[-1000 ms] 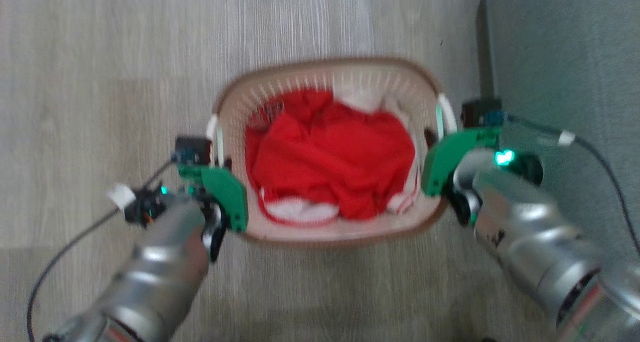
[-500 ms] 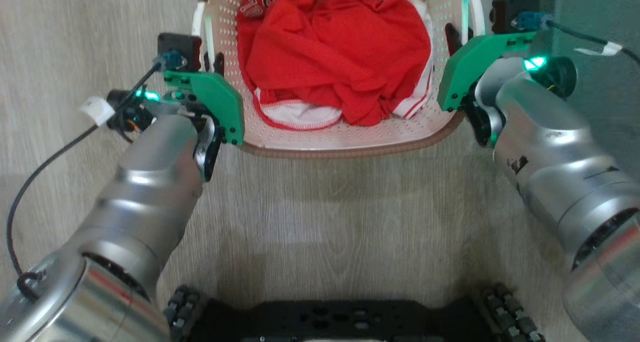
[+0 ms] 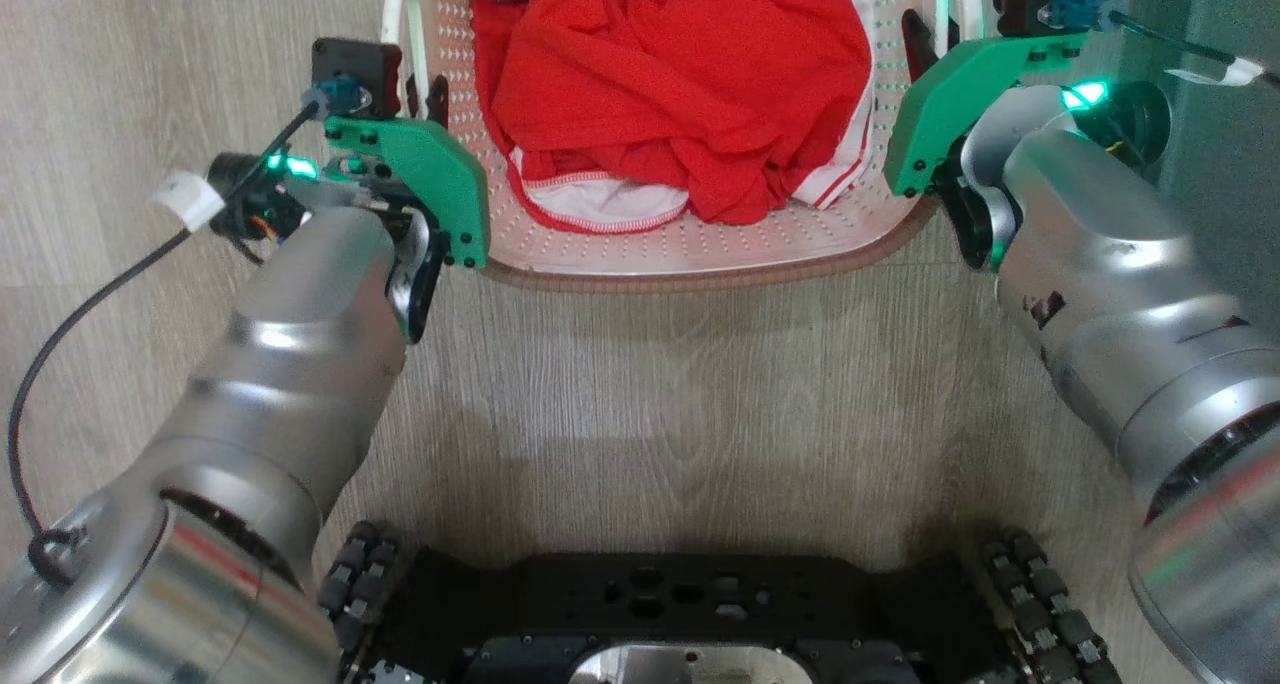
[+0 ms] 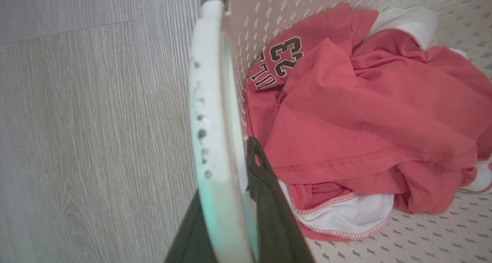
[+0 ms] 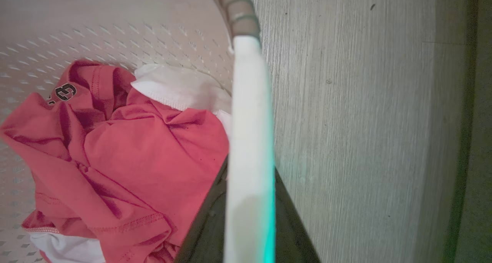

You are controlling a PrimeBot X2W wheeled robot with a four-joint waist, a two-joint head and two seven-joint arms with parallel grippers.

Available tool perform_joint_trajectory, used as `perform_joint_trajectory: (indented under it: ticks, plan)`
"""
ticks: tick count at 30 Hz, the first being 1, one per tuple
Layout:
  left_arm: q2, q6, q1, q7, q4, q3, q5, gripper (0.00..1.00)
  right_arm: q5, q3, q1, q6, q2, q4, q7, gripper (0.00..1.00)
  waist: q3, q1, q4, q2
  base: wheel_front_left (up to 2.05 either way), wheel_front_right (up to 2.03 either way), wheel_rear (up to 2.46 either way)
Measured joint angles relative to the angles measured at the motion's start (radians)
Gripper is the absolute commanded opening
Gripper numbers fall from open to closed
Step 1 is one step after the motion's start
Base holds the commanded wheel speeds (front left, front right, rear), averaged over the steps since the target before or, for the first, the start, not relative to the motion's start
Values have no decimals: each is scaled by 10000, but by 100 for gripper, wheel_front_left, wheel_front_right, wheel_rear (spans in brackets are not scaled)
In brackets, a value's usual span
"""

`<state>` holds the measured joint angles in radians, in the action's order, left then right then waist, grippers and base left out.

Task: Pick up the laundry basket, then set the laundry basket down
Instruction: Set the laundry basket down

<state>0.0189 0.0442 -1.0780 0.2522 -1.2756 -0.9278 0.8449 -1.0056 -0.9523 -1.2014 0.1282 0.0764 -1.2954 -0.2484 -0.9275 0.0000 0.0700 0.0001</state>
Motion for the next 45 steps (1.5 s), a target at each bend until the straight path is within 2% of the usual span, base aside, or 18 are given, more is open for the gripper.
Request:
perform_joint_trajectory:
  ticks: [22, 24, 27, 30, 31, 32, 33, 35, 45]
  plan:
    - [-21, 174, -537, 0, 111, 121, -274, 0, 1781, 1580, -165, 0, -52, 6, -12, 2, -463, 0, -105, 0, 0, 0, 0]
    - [-21, 174, -544, 0, 128, 205, -284, 0, 1933, 1724, -236, 0, -52, 6, -12, 7, -486, 0, -97, 0, 0, 0, 0]
    - [-23, 174, -544, 0, 140, 278, -288, 0, 2079, 1818, -242, 0, -61, 6, -12, 22, -500, 0, -89, 0, 0, 0, 0]
    - [-13, 180, -551, 50, 161, 334, -357, 30, 2366, 1916, -240, 0, -65, -10, -13, 43, -510, 0, -84, 0, 0, 0, 0]
    - [-10, 209, -557, 46, 151, 341, -401, 52, 2458, 1979, -242, 0, -63, -8, -12, 57, -510, 0, -85, 0, 0, 0, 0]
    - [0, 274, -557, 46, 151, 355, -445, 83, 2518, 2038, -241, 0, -65, -6, -13, 84, -510, 0, -88, 0, 0, 0, 0]
    - [12, 272, -557, 46, 151, 362, -449, 88, 2583, 2098, -242, 0, -65, -6, -13, 100, -506, 0, -93, 0, 0, 0, 0]
    - [23, 284, -555, 46, 153, 420, -449, 100, 2709, 2213, -242, 0, -63, -10, -12, 100, -489, 0, -106, 0, 0, 0, 0]
    - [81, 458, -445, 46, 433, 918, -548, 100, 3358, 2940, -237, 0, -59, 219, -12, 100, -134, 0, -160, 0, 0, 0, 0]
